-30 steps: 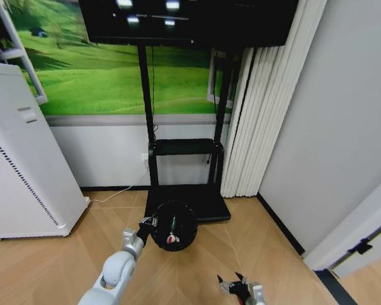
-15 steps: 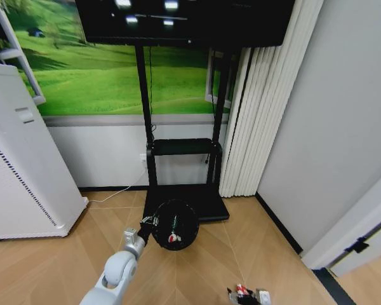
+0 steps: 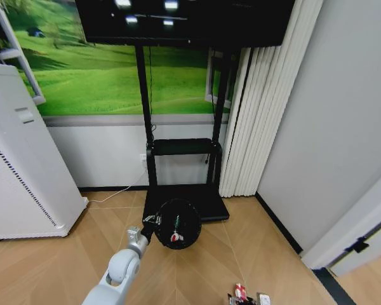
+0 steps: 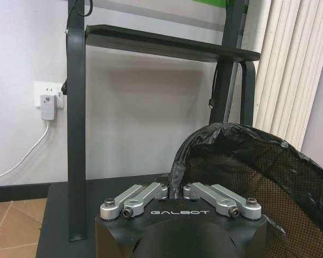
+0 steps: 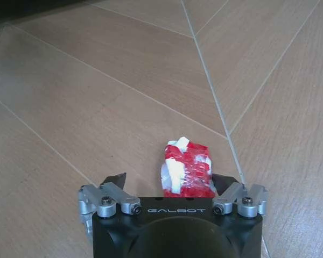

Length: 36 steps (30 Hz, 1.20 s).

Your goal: Pick up the trash bin and place the garbage on the floor into it.

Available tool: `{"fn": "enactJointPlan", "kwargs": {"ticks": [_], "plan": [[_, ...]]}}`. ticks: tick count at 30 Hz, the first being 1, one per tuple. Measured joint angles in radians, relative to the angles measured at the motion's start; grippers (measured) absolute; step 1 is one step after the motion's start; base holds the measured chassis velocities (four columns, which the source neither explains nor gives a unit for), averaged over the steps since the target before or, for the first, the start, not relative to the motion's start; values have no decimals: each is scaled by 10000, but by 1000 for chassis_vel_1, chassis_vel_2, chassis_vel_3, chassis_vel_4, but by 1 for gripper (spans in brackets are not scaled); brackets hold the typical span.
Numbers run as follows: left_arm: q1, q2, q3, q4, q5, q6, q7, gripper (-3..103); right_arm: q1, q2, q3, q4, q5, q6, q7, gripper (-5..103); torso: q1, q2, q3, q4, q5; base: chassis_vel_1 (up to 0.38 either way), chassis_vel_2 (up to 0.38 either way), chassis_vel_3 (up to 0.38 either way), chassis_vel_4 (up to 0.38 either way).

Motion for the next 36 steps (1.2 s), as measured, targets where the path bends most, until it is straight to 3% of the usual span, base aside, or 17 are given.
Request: {"fn": "enactJointPlan", "kwargs": {"ticks": [3, 7, 10, 13, 25, 31, 36], "plan": [[-38, 35, 0, 8, -2, 2, 0, 7, -92, 6, 35, 10, -13, 71, -64, 78, 0, -1, 0, 0, 0, 0, 0, 0, 0], [-60, 60, -1, -6, -27, 4, 3, 7, -145, 43, 67, 12, -99, 179, -96, 66, 0, -1, 0, -1, -1, 0, 0, 0, 0], [29, 100, -80, -107, -49, 5, 23, 7, -171, 123, 84, 10, -368, 325, -123, 50, 0, -1, 0, -1, -1, 0, 0, 0, 0], [114, 141, -164, -163, -64, 5, 56, 7, -172, 171, 97, 14, -465, 359, -127, 42, 0, 0, 0, -1, -2, 0, 0, 0, 0], [366, 201, -481, -323, -111, 2, 123, 7, -311, 260, 495, 796, -740, 714, -36, 41, 0, -1, 0, -1, 2, 0, 0, 0, 0], [465, 121, -438, -194, 23, -35, 159, 7, -493, 282, 1103, 3001, -92, 688, 152, 41, 0, -1, 0, 1, -3, 0, 0, 0, 0], [400, 113, -42, 158, 272, -126, 190, 7, -590, 692, 1391, 5299, 180, 605, 213, 41, 0, -1, 0, 1, -2, 0, 0, 0, 0]]}}
